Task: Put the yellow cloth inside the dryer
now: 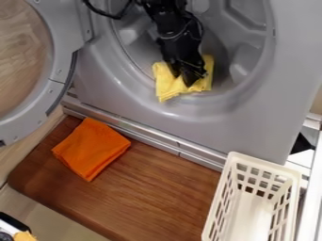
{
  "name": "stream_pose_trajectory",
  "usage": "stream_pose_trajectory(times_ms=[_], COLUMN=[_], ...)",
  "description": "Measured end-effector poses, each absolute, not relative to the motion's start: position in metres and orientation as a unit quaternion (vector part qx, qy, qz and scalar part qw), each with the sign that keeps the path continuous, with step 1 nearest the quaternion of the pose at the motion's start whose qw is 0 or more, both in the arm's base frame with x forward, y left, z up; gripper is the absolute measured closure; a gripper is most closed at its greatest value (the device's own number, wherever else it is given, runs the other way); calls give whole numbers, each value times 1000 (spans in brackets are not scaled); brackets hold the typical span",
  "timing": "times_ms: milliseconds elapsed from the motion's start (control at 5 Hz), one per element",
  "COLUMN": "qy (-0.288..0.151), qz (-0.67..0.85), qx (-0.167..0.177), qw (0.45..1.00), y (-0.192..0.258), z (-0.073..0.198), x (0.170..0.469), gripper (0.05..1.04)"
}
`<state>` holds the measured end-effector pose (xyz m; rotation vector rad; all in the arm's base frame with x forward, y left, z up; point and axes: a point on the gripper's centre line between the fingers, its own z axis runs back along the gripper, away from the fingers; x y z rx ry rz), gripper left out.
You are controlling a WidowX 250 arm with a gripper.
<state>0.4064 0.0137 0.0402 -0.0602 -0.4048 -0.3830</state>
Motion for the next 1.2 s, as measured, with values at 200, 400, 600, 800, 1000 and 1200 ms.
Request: stream_pose_trajectory(times_ms=[200,400,600,800,1000,1200], qy=[-199,-198,-202,-212,-219,-246], qz=[-195,-194,-197,-200,-197,-182], qx=[-28,-29,-26,-22,-23,-22], qw=[960,960,959,956,955,952], y=[9,8,8,9,8,11], z=[39,38,40,51,63,84], x=[405,403,402,398,388,371], gripper=[213,80,83,84,84,84])
